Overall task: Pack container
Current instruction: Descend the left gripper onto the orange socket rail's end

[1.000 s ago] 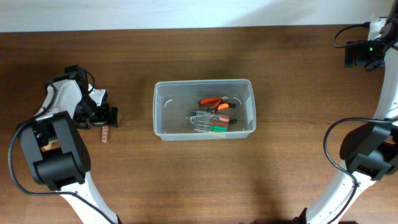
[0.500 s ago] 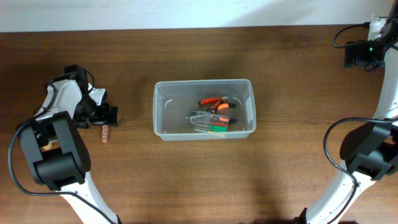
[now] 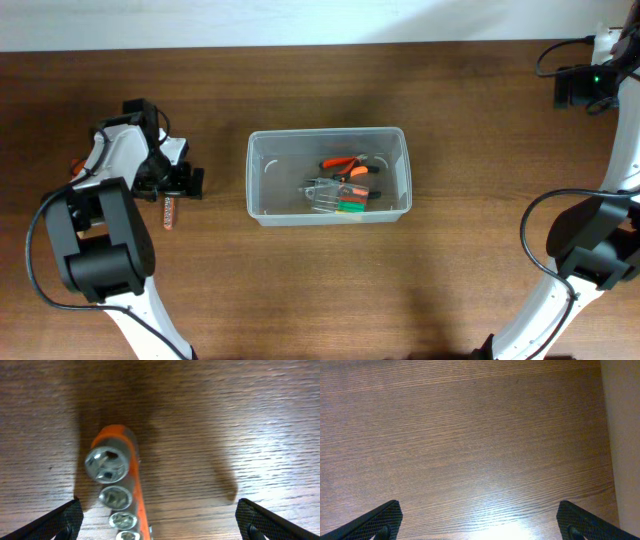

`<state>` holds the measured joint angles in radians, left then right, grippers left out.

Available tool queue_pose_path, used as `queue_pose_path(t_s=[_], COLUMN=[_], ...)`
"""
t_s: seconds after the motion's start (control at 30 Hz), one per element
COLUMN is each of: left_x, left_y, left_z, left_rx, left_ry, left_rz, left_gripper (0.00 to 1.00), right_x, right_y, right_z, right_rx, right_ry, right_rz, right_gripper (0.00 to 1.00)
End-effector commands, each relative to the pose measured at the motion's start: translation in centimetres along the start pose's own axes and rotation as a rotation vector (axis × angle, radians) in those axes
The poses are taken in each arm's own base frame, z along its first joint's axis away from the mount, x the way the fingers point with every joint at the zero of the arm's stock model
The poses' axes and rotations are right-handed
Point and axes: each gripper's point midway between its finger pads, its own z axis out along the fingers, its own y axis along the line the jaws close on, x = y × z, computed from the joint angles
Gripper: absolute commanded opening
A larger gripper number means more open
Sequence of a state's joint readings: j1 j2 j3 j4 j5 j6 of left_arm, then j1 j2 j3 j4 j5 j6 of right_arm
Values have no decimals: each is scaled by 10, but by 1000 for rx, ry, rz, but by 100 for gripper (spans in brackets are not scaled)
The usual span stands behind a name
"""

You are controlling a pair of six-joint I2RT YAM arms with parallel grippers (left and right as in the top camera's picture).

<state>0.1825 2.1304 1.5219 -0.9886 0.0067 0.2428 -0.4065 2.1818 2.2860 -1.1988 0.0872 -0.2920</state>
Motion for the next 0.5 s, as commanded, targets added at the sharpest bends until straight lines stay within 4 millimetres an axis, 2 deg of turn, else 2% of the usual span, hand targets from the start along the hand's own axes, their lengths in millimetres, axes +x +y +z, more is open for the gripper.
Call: queue_pose_path(t_s=[0.0,0.4,0.47], left_x=[3,5,5], left_y=[2,9,9], left_z=[6,6,6], left_rx=[-4,-28,-28], left_ry=[17,25,25], left_rz=[-7,-24,-28], left_gripper=[99,100,95], right_x=[-1,-1,-1], right_y=[-4,-4,-4], right_z=[-4,-4,-4], right_rx=[2,2,2], right_ry=[-12,-12,-12], right_rz=[8,8,8], right_gripper=[99,99,99])
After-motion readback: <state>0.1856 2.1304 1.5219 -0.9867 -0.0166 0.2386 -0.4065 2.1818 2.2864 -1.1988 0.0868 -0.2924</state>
